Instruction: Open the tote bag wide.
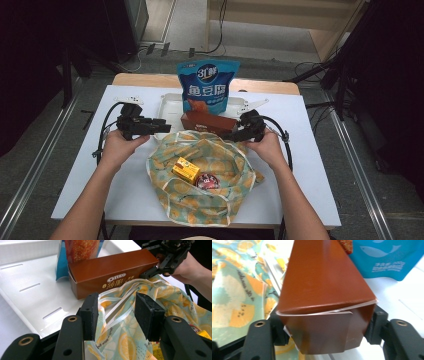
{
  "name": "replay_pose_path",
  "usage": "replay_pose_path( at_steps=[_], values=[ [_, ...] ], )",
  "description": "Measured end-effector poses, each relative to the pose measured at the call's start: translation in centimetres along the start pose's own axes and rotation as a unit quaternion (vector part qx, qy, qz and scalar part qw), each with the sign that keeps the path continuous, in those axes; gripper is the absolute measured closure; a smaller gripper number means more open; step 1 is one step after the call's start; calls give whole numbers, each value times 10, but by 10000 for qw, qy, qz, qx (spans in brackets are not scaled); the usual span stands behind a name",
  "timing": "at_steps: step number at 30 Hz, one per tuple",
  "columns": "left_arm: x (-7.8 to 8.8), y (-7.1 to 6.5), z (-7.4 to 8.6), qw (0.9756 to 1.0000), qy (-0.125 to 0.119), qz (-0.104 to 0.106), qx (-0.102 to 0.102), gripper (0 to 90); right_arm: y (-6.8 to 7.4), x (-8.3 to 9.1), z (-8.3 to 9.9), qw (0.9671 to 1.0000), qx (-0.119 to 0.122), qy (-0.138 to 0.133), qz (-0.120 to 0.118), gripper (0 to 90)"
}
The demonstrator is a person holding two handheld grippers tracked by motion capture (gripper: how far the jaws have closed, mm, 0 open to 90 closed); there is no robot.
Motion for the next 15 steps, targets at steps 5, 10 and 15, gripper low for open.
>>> replay_pose_path(
  at_steps=[5, 10, 15],
  values=[
    [-1, 0, 0, 10000, 12, -5, -12, 546, 0, 4, 1, 9995, -54, -246, 166, 298],
    [-2, 0, 0, 10000, 24, -7, -18, 545, -4, 11, -2, 9977, -249, -542, 315, 247],
    [-2, 0, 0, 10000, 23, -17, -32, 546, 1, 17, -2, 9970, -201, -652, 367, 383]
  ],
)
Point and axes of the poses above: each handheld gripper's, and its own axes: x roughly backward along the jaws, z roughly out of its underside, y roughly to its left, the point moved 1 cm from there along -x, roughly forward along the jaws, and after that the axes turned 5 degrees about z, right-handed, at the moved point
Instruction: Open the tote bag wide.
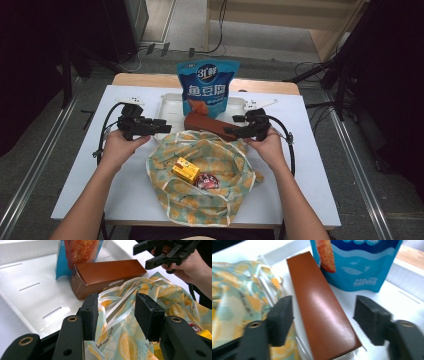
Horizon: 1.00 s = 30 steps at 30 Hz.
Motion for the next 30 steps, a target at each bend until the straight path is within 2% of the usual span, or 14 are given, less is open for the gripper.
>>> replay_pose_path(
  at_steps=[4, 7, 11, 14, 16, 18, 20, 30],
  values=[
    [0, -1, 0, 10000, 5, -10, 0, 546, 8, 4, 1, 10000, -5, -34, -39, 641],
    [0, -1, 0, 10000, 13, -36, -18, 548, 12, 4, 4, 10000, -9, 12, -24, 787],
    [1, -1, 0, 10000, -5, -35, -30, 549, 15, 1, 10, 9998, -120, 3, -151, 890],
    [1, 0, 0, 10000, 7, -50, -36, 549, 19, -3, 14, 9999, -1, 129, -115, 900],
    [0, 0, 0, 10000, 8, -55, -38, 549, 20, -7, 17, 9994, 15, 264, -224, 900],
    [0, -1, 0, 10000, 0, -49, -36, 550, 22, -12, 18, 9987, 106, 444, -230, 900],
    [0, -1, 0, 10000, 9, -63, -42, 550, 23, -15, 18, 9984, 179, 502, -181, 900],
    [0, -1, 0, 10000, 1, -63, -33, 550, 17, -31, 7, 9980, 75, 625, 51, 900]
  ],
)
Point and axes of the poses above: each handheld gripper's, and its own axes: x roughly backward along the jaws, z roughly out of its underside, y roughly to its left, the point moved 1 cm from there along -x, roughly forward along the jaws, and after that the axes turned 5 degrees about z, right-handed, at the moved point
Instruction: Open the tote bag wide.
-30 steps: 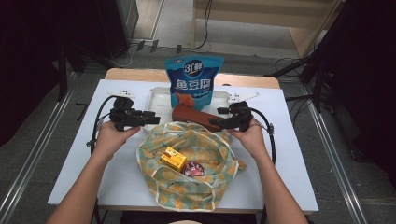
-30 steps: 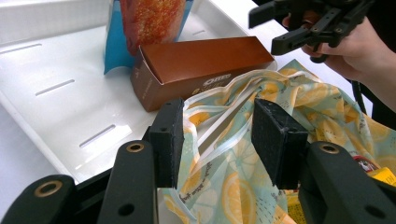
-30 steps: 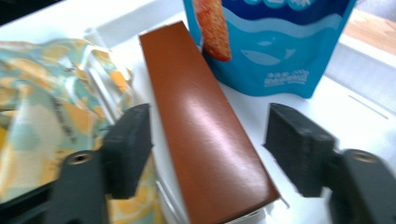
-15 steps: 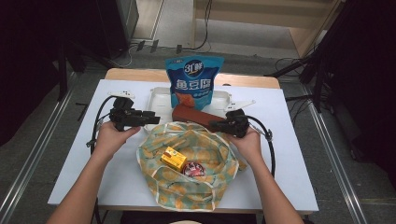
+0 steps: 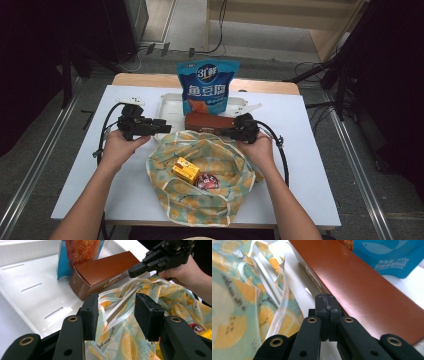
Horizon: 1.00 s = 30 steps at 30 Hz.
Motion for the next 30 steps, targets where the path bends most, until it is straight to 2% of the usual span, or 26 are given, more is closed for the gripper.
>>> replay_pose_path(
  at_steps=[10, 15, 30],
  values=[
    [1, 1, 0, 10000, 12, 7, -25, 551, 2, -17, -20, 10000, 39, -37, 18, 900],
    [2, 1, 0, 10000, -9, -6, -6, 551, 0, -23, -28, 9998, -98, -148, -48, 900],
    [0, 1, 0, 10000, 24, 3, -23, 552, -5, -31, -35, 9995, -158, -255, 42, 900]
  ],
)
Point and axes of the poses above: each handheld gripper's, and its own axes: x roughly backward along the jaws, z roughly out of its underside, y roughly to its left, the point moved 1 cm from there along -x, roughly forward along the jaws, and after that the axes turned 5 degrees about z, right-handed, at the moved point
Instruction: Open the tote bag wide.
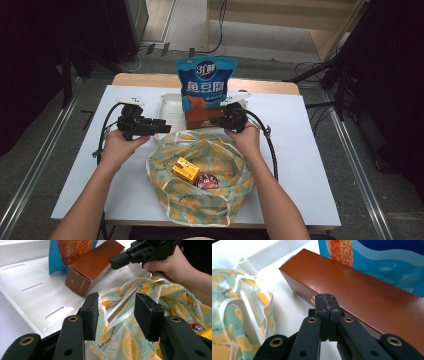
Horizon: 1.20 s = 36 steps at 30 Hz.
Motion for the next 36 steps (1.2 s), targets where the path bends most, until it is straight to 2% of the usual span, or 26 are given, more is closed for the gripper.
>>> replay_pose_path(
  at_steps=[10, 15, 19, 24, 30, 36],
  values=[
    [1, 1, 0, 10000, -3, -4, 11, 551, -1, -4, -4, 10000, 50, -31, 48, 900],
    [0, 0, 0, 10000, 25, 18, -31, 551, 1, 0, -4, 10000, 15, -21, -94, 900],
    [1, -2, 0, 9999, 52, -2, -87, 550, 5, 12, -5, 9998, -4, -132, -141, 894],
    [4, -4, 0, 9999, 33, 79, -144, 546, 9, 31, -6, 9995, -59, -235, -199, 855],
    [1, -11, 0, 9995, 141, 131, -252, 538, 14, 52, 1, 9992, -129, -331, -197, 794],
    [0, -17, -1, 9991, 191, 197, -337, 533, 19, 70, 11, 9988, -201, -411, -154, 784]
  ],
)
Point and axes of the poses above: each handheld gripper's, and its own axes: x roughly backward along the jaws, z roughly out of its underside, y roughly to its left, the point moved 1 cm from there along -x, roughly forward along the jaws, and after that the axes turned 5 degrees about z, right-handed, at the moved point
